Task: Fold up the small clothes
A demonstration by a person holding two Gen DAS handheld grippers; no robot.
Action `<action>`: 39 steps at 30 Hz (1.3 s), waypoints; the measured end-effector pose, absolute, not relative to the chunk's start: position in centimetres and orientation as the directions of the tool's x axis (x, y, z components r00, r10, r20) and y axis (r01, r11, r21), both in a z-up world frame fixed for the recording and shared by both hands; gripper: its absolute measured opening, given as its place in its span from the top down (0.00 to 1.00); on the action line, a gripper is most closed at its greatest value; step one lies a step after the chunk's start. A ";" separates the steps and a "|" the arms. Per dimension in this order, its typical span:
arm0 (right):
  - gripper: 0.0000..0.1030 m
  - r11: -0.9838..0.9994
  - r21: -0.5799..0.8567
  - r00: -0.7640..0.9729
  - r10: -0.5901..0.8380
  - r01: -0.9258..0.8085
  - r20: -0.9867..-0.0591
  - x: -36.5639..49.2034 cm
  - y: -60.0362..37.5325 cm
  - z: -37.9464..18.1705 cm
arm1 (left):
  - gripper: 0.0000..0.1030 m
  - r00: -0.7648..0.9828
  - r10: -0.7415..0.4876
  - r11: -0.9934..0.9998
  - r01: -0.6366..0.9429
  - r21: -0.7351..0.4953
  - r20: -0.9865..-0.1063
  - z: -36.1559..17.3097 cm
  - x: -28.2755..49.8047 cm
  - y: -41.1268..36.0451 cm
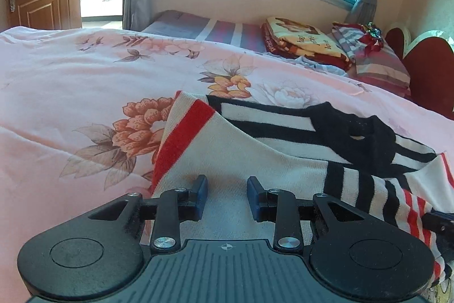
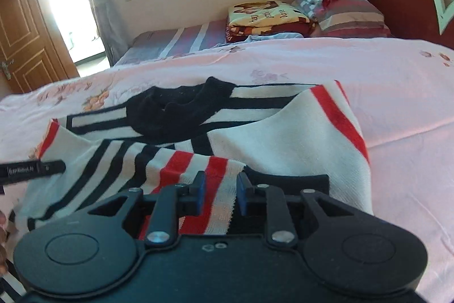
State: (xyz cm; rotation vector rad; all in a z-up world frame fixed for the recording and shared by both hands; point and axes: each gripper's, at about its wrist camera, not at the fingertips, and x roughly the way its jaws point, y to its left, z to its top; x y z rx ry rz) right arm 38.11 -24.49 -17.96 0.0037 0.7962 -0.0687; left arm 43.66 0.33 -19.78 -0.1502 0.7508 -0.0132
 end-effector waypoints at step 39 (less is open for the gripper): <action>0.71 0.993 -0.115 0.697 -0.081 -0.001 -0.712 20.6 -28.9 -17.9 | 0.42 0.707 0.017 0.998 -0.050 -0.025 -0.707 -19.7 22.0 -0.2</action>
